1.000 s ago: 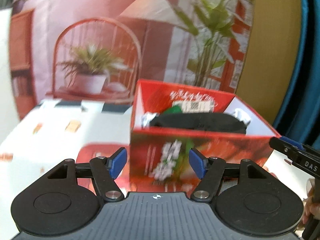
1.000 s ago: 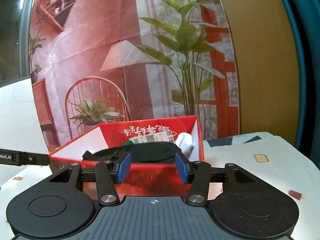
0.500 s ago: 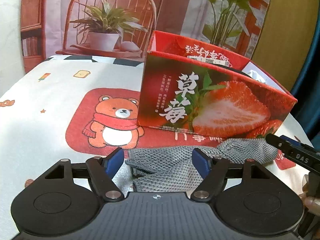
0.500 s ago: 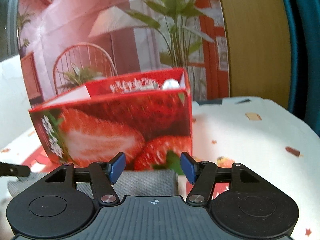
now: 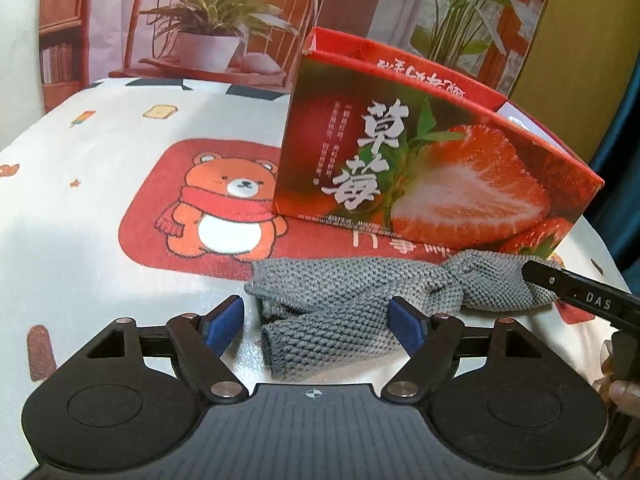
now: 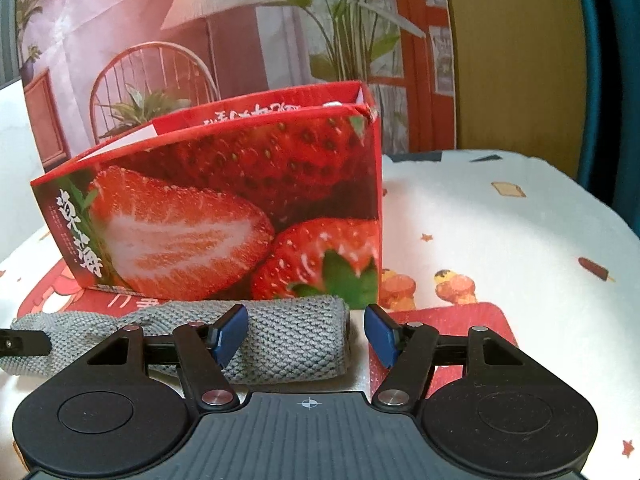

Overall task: Organize soft objects
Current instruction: 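Move both tools down to the grey knit cloth beside the box, then close both tools on the grey knit cloth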

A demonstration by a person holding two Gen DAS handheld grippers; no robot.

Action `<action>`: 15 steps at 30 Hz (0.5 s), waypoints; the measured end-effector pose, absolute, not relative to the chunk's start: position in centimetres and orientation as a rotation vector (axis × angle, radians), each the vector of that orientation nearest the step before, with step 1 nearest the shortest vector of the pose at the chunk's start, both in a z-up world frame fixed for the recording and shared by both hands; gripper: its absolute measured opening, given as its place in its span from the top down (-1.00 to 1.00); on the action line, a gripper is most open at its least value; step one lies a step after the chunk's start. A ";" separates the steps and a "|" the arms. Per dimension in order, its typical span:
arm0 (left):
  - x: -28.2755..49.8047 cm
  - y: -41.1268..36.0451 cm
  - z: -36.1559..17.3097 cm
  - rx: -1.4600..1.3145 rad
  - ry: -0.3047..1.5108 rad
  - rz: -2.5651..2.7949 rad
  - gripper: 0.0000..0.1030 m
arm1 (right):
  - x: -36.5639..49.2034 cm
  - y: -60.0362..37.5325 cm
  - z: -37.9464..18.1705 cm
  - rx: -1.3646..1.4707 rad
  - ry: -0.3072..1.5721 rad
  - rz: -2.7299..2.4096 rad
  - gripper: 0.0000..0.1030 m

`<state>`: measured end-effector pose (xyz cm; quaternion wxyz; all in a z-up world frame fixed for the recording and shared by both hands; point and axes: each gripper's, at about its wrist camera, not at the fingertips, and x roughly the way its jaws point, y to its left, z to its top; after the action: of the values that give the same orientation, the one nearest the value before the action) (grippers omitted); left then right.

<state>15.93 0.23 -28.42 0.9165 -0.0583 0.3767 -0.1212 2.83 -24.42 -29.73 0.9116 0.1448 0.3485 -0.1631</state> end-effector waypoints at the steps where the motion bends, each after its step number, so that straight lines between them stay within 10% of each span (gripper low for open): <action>1: 15.9 0.2 -28.6 -0.120 0.779 -0.252 -0.57 | 2.9 -24.6 -29.8 0.307 0.722 -0.335 -0.19; 15: 15.9 -0.2 -29.0 -0.094 0.747 -0.258 -0.58 | 3.7 -24.9 -30.3 0.320 0.771 -0.311 -0.28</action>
<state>15.93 -0.17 -28.99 0.9219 -0.0457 0.3636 -0.1256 3.73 -24.88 -30.35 0.9024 0.1548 0.3731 -0.1502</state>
